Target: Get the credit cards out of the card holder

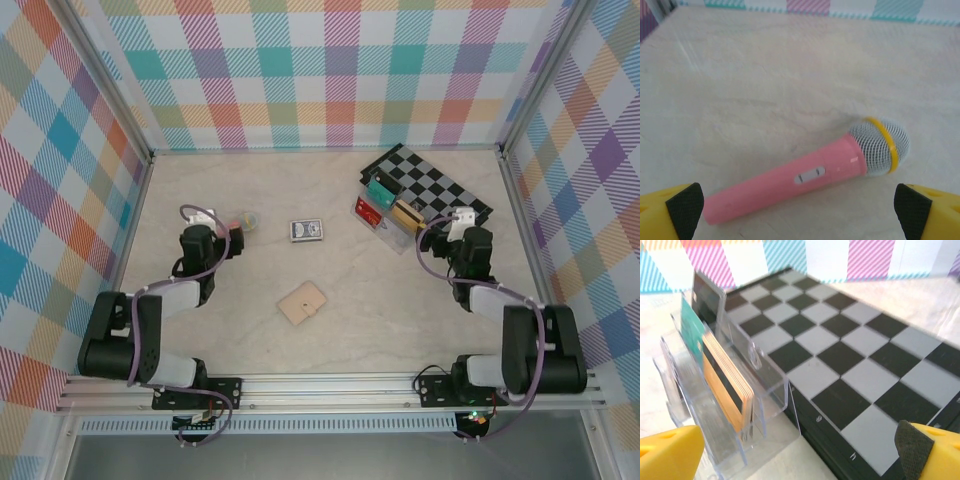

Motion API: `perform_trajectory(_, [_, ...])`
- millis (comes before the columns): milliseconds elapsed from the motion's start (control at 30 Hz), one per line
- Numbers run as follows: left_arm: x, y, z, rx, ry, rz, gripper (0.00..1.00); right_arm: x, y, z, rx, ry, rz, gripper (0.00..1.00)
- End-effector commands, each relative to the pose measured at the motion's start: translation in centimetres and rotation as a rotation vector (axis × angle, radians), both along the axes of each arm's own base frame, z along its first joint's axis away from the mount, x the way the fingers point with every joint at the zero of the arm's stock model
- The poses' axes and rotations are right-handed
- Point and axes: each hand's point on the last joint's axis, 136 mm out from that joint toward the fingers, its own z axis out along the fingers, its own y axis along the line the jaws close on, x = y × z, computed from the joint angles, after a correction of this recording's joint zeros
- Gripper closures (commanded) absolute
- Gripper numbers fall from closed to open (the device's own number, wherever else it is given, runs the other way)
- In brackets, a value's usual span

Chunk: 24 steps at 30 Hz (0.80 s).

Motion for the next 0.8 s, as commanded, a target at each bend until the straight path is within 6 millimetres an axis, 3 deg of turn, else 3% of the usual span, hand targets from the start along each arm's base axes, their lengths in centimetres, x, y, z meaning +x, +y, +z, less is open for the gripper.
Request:
perform_trajectory(0, [-0.5, 1.4, 2.7, -0.033, -0.003, 0.081, 0.00, -0.8, -1.3, 1.4, 0.036, 0.030, -0.081, 0.00])
perform_trajectory(200, [-2.5, 1.5, 6.8, -0.205, 0.066, 0.173, 0.00, -3.1, -2.5, 3.3, 0.151, 0.166, -0.216, 0.00])
perform_trajectory(300, [-3.8, 0.5, 8.3, -0.325, 0.120, 0.185, 0.00, -4.3, -1.8, 4.4, 0.257, 0.253, -0.232, 0.00])
perform_trajectory(467, [-5.6, -1.6, 8.3, -0.432, 0.270, 0.139, 0.00, -4.9, 1.1, 6.6, 0.463, 0.346, -0.162, 0.00])
perform_trajectory(567, [-6.3, -2.9, 7.6, -0.508, 0.340, 0.119, 0.00, -5.2, 4.1, 7.1, 0.571, 0.440, -0.062, 0.00])
perform_trajectory(767, [-7.5, -5.2, 6.3, -0.580, 0.437, 0.048, 0.00, -7.6, 10.3, 5.7, 0.488, 0.628, 0.069, 0.02])
